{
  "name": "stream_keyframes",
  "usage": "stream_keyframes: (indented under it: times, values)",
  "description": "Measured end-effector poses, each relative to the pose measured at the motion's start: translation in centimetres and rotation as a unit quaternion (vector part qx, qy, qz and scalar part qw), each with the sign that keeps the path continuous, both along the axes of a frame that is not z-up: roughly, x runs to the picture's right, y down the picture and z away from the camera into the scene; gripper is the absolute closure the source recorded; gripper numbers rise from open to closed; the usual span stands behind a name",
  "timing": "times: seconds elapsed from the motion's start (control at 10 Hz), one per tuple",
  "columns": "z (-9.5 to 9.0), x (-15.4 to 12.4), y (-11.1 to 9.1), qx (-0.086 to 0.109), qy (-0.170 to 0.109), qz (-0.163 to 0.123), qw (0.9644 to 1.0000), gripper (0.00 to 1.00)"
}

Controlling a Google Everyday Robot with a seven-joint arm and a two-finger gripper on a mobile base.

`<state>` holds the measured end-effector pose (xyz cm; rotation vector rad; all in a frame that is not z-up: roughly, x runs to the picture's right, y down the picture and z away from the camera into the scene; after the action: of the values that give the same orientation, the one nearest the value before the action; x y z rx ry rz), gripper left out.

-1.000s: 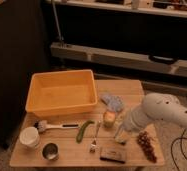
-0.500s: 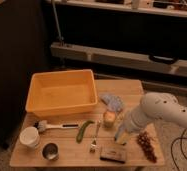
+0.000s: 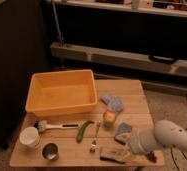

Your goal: Place eraser in tray

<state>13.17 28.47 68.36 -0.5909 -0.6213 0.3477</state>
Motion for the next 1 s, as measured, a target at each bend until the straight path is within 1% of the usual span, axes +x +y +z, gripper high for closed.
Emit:
stream_keyframes:
  times: [0.2, 0.3, 0.4, 0.5, 0.7, 0.8, 1.0]
  values:
    - [0.5, -0.2, 0.5, 0.014, -0.013, 0.011, 0.9998, 0.35]
    - [1.0, -0.6, 0.4, 0.016, -0.016, 0.009, 0.9997, 0.35]
    - [1.2, -0.8, 0.4, 0.014, -0.015, 0.005, 0.9998, 0.35]
    - [1.7, -1.1, 0.3, 0.009, -0.008, -0.007, 0.9999, 0.35]
    - [2.9, -2.0, 0.9, -0.004, 0.007, -0.036, 0.9993, 0.35]
    - [3.2, -2.1, 1.2, -0.008, 0.010, -0.040, 0.9991, 0.35]
    - [4.2, -2.2, 2.5, -0.019, 0.009, -0.042, 0.9989, 0.35]
